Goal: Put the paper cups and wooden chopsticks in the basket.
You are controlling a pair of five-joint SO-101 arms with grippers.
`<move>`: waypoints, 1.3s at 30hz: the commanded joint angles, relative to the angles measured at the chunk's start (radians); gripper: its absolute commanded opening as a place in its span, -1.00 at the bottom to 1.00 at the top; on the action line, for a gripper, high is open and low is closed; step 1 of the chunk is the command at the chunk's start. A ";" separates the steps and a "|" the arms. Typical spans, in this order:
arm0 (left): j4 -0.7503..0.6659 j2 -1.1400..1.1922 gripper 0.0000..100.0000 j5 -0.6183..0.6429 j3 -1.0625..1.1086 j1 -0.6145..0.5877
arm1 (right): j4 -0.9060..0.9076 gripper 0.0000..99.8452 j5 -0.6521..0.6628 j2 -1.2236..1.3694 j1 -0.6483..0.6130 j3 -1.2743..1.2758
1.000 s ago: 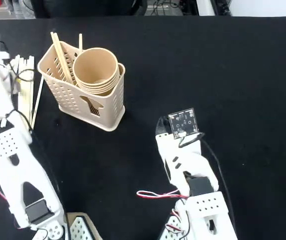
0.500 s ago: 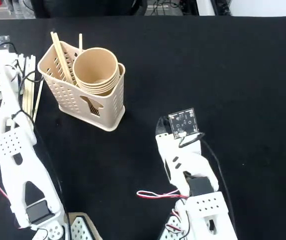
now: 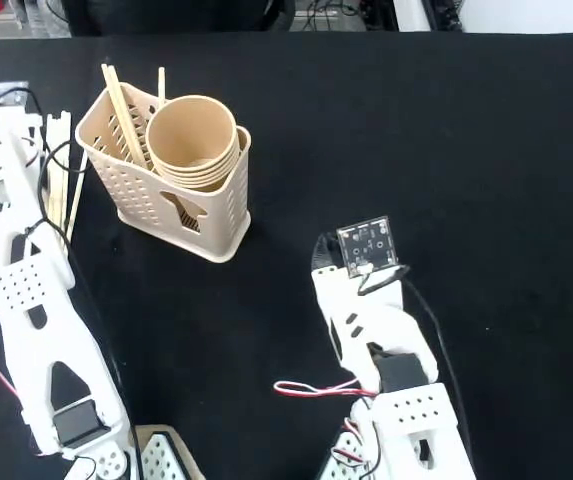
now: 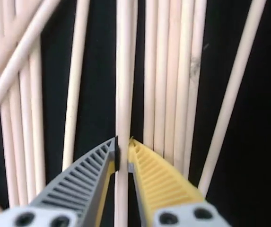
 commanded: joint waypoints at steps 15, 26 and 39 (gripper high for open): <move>0.107 -0.081 -0.94 0.020 0.021 -0.113 | -0.003 -0.97 0.009 -0.008 -0.002 -0.001; 0.109 -0.456 -0.94 0.063 0.275 -0.111 | -0.008 -0.97 0.009 -0.008 -0.002 -0.001; -0.054 -1.324 -0.94 0.072 0.984 -0.031 | -0.002 -0.97 0.009 -0.008 -0.002 -0.001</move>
